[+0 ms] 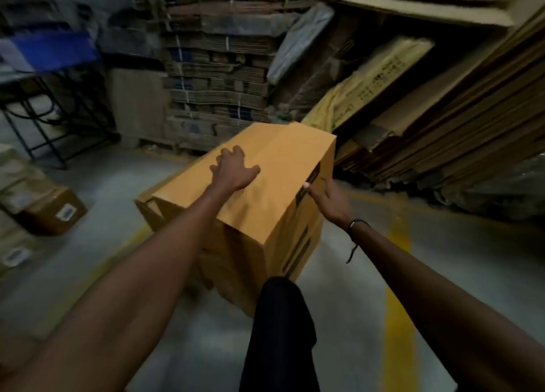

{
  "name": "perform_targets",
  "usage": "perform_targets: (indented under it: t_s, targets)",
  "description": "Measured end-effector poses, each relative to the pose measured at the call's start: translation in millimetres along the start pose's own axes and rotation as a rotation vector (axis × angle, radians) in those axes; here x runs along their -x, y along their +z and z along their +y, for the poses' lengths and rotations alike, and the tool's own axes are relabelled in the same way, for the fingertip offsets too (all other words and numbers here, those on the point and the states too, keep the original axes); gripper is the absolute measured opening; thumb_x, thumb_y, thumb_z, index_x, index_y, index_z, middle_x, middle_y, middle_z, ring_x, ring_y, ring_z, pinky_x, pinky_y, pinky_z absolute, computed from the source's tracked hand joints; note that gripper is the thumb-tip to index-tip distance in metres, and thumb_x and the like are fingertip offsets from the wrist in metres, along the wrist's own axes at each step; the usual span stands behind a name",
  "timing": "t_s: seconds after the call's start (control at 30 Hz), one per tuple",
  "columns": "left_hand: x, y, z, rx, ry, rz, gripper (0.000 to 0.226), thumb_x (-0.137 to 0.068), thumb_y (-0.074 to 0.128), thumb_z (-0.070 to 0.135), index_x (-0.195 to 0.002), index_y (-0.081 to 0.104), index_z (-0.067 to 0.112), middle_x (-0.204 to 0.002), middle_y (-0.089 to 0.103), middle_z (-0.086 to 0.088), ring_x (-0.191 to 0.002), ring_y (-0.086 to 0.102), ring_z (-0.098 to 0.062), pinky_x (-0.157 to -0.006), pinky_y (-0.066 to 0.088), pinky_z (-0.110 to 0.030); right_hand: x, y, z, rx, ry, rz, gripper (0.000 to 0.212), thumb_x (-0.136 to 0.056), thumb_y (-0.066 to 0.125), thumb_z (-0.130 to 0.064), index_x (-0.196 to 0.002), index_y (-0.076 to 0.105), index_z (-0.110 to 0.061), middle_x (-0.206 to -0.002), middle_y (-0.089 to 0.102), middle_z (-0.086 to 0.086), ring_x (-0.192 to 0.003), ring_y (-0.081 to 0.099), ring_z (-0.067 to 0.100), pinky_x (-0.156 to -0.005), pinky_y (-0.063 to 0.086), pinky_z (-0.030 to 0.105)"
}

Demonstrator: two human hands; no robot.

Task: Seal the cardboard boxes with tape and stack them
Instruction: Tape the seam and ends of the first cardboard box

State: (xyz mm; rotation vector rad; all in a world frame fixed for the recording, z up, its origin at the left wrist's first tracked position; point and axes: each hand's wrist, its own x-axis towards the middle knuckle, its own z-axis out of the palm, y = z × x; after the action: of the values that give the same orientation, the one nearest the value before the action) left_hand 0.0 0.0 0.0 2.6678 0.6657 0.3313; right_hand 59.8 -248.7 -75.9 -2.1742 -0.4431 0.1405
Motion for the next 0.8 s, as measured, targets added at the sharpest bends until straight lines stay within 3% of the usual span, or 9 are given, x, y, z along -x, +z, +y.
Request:
perform_targets:
  t_s: [0.07,0.1,0.17,0.23,0.37,0.47,0.6,0.7,0.8]
  targets:
    - [1.1,-9.8,-30.2,-0.087,-0.096,-0.027,0.092,-0.081,0.062,0.077,-0.146,0.04,0.016,-0.157,0.034,-0.018,-0.143,0.033,-0.041,-0.112,0.026,-0.061,3.2,14.5,-16.4,-0.058,0.041,-0.05,0.079,-0.083,0.045,-0.088,-0.136,0.05,-0.029,-0.128,0.059,0.004,-0.11,0.058,0.019,-0.087,0.048,0.037]
    - [0.1,-12.6,-48.2,-0.133,-0.139,-0.051,0.105,-0.075,0.06,0.085,-0.151,0.036,0.017,-0.161,0.031,-0.018,-0.147,0.03,-0.042,-0.114,0.021,-0.064,2.6,24.9,-22.1,-0.102,0.055,-0.066,0.086,-0.083,0.048,-0.086,-0.143,0.045,-0.024,-0.131,0.058,0.004,-0.111,0.057,0.02,-0.086,0.046,0.036]
    - [4.2,-19.7,-76.8,-0.177,-0.209,-0.1,0.124,-0.065,0.059,0.096,-0.157,0.03,0.017,-0.165,0.025,-0.02,-0.151,0.022,-0.044,-0.116,0.014,-0.069,2.0,45.4,-28.9,-0.156,0.108,-0.085,0.111,-0.08,0.052,-0.087,-0.16,0.02,-0.016,-0.153,0.044,0.005,-0.123,0.052,0.027,-0.095,0.045,0.043]
    - [4.6,-23.1,-97.6,-0.203,-0.25,-0.133,0.137,-0.058,0.058,0.099,-0.161,0.023,0.017,-0.167,0.02,-0.022,-0.153,0.017,-0.045,-0.117,0.01,-0.07,-2.1,63.2,-29.5,-0.224,0.144,-0.089,0.129,-0.068,0.053,-0.094,-0.162,0.011,-0.018,-0.164,0.031,0.006,-0.137,0.045,0.031,-0.107,0.044,0.051]
    - [-6.6,-16.8,-135.6,-0.127,-0.366,-0.242,0.172,-0.019,0.047,0.113,-0.162,0.019,0.022,-0.168,0.021,-0.019,-0.151,0.023,-0.045,-0.118,0.025,-0.068,-3.0,87.0,-28.5,-0.351,0.155,-0.056,0.133,-0.068,0.069,-0.08,-0.161,-0.002,-0.018,-0.168,0.02,0.005,-0.149,0.031,0.032,-0.119,0.033,0.054]
    - [-6.3,-6.0,-143.6,-0.128,-0.349,-0.256,0.164,-0.026,0.049,0.112,-0.161,0.022,0.023,-0.166,0.02,-0.02,-0.15,0.022,-0.047,-0.115,0.03,-0.066,-3.1,97.9,-20.7,-0.345,0.222,-0.022,0.136,-0.072,0.075,-0.072,-0.161,-0.012,-0.017,-0.169,0.017,0.008,-0.149,0.031,0.035,-0.117,0.035,0.056]
    - [4.4,1.8,-142.5,-0.108,-0.322,-0.211,0.147,-0.04,0.056,0.106,-0.159,0.025,0.026,-0.166,0.014,-0.02,-0.151,0.012,-0.048,-0.115,0.024,-0.069,-2.5,102.4,-6.8,-0.396,0.403,-0.153,0.15,-0.05,0.068,-0.094,-0.161,-0.007,-0.026,-0.169,0.017,0.007,-0.145,0.035,0.038,-0.108,0.042,0.064]
    - [6.9,9.2,-148.2,-0.02,-0.36,-0.164,0.137,-0.044,0.061,0.101,-0.158,0.027,0.032,-0.167,0.004,-0.019,-0.154,0.0,-0.047,-0.117,0.018,-0.071,-2.3,101.5,-6.1,-0.481,0.411,-0.25,0.135,-0.065,0.07,-0.085,-0.159,-0.014,-0.036,-0.17,0.013,0.005,-0.145,0.034,0.042,-0.1,0.044,0.069]
    - [6.7,14.5,-154.3,0.035,-0.37,-0.146,0.136,-0.045,0.06,0.102,-0.159,0.024,0.037,-0.169,-0.007,-0.018,-0.154,-0.013,-0.046,-0.118,0.008,-0.074,-2.7,99.4,-10.2,-0.485,0.413,-0.256,0.123,-0.081,0.068,-0.072,-0.157,-0.021,-0.034,-0.169,0.012,0.006,-0.143,0.035,0.043,-0.097,0.047,0.069]
